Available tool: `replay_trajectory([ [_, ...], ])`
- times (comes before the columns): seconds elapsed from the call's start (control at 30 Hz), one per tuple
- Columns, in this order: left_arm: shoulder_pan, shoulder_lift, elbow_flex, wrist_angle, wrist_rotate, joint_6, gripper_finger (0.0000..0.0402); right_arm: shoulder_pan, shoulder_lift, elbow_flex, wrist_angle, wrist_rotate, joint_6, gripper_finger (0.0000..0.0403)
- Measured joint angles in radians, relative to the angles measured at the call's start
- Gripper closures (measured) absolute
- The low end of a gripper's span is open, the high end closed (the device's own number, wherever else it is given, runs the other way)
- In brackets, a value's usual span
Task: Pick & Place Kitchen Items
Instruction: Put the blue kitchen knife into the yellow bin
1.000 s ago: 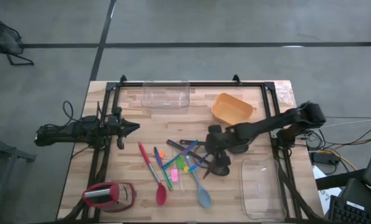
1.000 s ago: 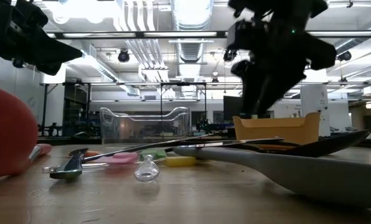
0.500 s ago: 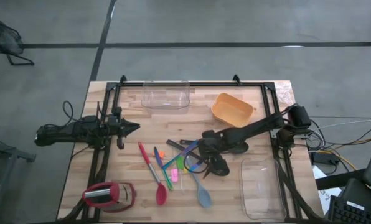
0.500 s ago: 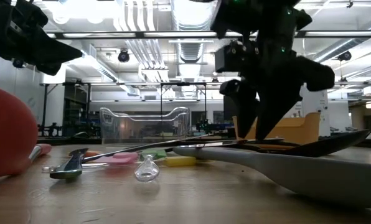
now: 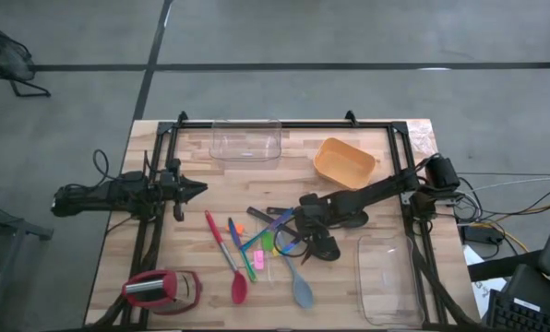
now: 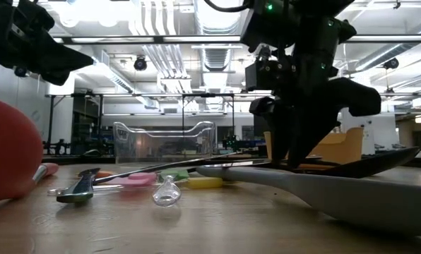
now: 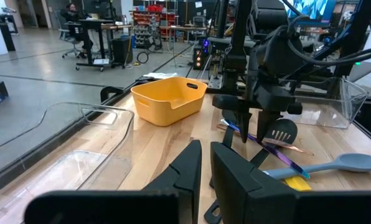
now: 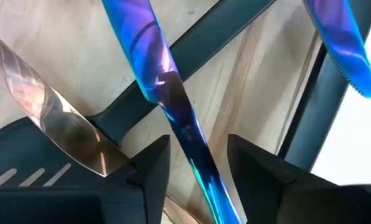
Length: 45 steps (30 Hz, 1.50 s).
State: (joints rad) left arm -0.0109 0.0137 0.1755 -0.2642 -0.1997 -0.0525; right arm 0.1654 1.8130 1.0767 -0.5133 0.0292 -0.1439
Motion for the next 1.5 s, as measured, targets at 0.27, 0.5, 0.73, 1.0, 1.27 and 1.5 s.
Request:
replay_trajectory([
  [0.27, 0.0, 0.0, 0.0, 0.0, 0.0, 0.0, 0.0358, 0.0, 0.0, -0.001, 0.0, 0.028, -0.018, 0.0306],
  [0.5, 0.0, 0.0, 0.0, 0.0, 0.0, 0.0, 0.0358, -0.001, 0.0, -0.002, 0.0, 0.029, -0.033, 0.0353],
  [0.73, 0.0, 0.0, 0.0, 0.0, 0.0, 0.0, 0.0358, -0.001, 0.0, -0.002, 0.0, 0.029, -0.033, 0.0352],
  [1.0, 0.0, 0.0, 0.0, 0.0, 0.0, 0.0, 0.0358, 0.0, -0.006, 0.024, -0.03, 0.026, -0.033, 0.0353],
  [1.27, 0.0, 0.0, 0.0, 0.0, 0.0, 0.0, 0.0358, 0.0, -0.009, 0.089, -0.143, 0.026, -0.029, 0.0349],
  [1.5, 0.0, 0.0, 0.0, 0.0, 0.0, 0.0, 0.0358, -0.002, -0.021, 0.129, -0.169, 0.025, -0.029, 0.0353],
])
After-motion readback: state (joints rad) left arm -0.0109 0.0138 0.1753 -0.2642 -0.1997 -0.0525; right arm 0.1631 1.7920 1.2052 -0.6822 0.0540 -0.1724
